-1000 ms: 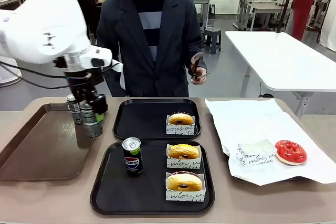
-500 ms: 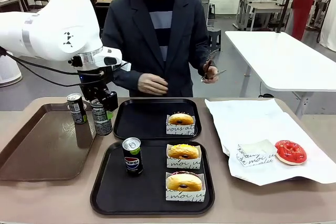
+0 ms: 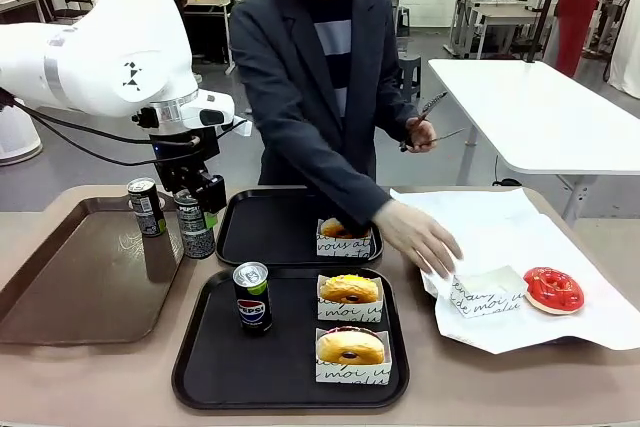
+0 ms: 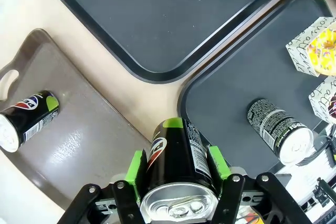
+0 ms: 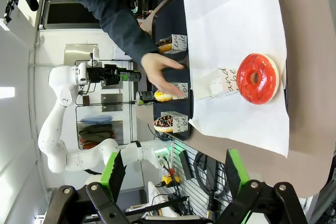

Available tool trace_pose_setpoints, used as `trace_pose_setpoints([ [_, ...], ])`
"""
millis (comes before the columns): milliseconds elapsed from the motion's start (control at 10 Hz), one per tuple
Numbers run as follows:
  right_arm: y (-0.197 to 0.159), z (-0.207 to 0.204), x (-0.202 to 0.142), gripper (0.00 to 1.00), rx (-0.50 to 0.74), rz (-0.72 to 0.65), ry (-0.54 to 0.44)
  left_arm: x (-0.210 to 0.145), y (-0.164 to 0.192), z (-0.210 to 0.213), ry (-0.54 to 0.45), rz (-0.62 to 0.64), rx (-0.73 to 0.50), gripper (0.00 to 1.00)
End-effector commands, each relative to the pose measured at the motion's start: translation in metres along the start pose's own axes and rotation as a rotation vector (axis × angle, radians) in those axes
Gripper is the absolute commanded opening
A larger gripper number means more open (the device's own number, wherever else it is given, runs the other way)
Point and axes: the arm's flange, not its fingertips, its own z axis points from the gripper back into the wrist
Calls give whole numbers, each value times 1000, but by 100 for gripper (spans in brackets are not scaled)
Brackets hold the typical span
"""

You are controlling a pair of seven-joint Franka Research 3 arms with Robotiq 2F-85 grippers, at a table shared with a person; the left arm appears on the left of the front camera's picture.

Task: Set up donuts and drinks on trays.
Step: Pick up one Pepsi coke from the Handle tray and place it on the Flat Tray without a Pepsi coke.

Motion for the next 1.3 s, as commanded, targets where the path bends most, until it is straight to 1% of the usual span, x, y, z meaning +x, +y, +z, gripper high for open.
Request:
trace_pose_setpoints([
  [0,-1,1,1,100,16,16,-6,0,0,0,0,0,0,59],
  [400,-1,1,1,100,16,16,-6,6,2,-3,3,-34,1,59],
  [500,-1,1,1,100,16,16,-6,16,0,-3,-18,-22,-12,59],
  [600,-1,1,1,100,16,16,-6,26,-4,-6,-14,-17,-13,59],
  [700,-1,1,1,100,16,16,-6,29,-8,-9,2,-40,-11,59],
  [800,-1,1,1,100,16,16,-6,22,-11,-5,25,-67,11,59],
  [900,-1,1,1,100,16,16,-6,-11,-16,4,94,-69,52,59],
  [1000,-1,1,1,100,16,16,-6,-50,-22,14,132,-97,72,59],
  [1100,-1,1,1,100,16,16,-6,-84,-25,24,109,-112,76,59],
  [1200,-1,1,1,100,16,16,-6,-107,-29,29,67,-111,68,59],
])
